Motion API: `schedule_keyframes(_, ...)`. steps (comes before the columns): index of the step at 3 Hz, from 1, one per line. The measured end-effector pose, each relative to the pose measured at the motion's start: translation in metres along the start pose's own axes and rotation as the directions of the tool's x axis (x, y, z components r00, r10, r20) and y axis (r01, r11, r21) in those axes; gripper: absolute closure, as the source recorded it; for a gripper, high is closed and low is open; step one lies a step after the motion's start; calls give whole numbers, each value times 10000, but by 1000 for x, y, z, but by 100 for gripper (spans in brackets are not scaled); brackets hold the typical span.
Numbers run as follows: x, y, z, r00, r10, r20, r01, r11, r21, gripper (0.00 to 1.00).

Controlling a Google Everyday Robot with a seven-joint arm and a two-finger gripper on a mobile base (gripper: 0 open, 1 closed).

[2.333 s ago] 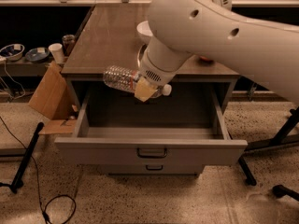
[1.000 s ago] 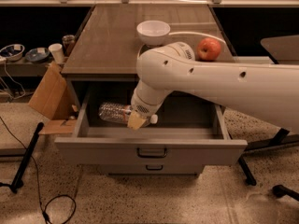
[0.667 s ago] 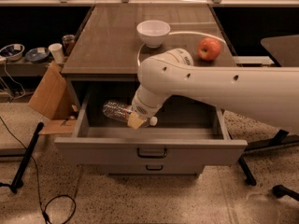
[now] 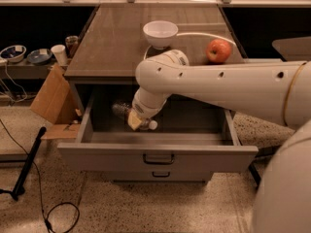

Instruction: Place water bottle into top drawer

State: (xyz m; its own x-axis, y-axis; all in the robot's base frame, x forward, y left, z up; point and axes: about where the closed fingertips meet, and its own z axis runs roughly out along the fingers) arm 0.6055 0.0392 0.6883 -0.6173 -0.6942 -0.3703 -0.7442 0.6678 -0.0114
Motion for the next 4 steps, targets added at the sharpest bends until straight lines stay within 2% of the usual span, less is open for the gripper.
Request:
schedule_keyframes(1,-3,-4,17,9874,1573,-173,-1576,9873,-183,100)
schedule_keyframes(2,-7,-8,28,9575,2881,-146,-2884,9572,-264,85)
schedule_keyframes(3,-11,-11,33,9276,3735,-53,-3735,9272,-286,62)
schedule_keyframes(4,-13,-14,34,9068,4217,19,-4215,9065,-252,39)
